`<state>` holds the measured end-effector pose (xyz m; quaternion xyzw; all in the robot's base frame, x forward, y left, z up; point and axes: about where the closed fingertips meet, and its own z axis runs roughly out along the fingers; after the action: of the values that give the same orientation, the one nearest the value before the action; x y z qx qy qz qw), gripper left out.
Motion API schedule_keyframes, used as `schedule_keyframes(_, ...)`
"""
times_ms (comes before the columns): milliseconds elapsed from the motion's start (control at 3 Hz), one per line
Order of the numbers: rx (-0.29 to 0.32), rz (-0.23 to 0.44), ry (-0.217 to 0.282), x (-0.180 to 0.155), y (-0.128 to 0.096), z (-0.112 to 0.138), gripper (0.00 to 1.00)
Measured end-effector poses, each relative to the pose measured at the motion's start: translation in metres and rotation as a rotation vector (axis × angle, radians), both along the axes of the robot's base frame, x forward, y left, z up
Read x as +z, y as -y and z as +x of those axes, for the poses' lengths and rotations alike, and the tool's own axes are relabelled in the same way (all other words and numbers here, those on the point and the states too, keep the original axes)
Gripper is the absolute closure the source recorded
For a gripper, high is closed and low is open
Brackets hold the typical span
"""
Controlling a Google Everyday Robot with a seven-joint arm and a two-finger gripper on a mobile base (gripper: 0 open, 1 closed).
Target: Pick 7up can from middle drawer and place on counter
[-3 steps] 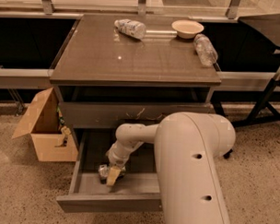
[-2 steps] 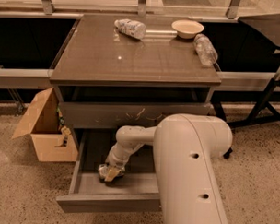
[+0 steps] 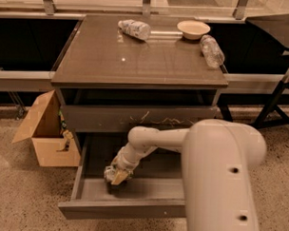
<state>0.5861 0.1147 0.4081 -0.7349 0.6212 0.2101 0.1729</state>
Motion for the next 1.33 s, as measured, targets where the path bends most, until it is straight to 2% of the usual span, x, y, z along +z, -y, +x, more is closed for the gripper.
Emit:
schedule_keyframes(333, 0.033, 0.099, 0.053, 0.063, 0.037, -0.006, 1.00)
schedule_keyframes(667, 0.088, 0.171, 0.086, 0.111, 0.081, -0.020, 1.00)
schedule_keyframes(1000, 0.089, 0.171, 0.086, 0.111, 0.081, -0.020, 1.00)
schedule_keyframes(1333, 0.114, 0.142, 0.102, 0.142, 0.086, -0.019, 1.00)
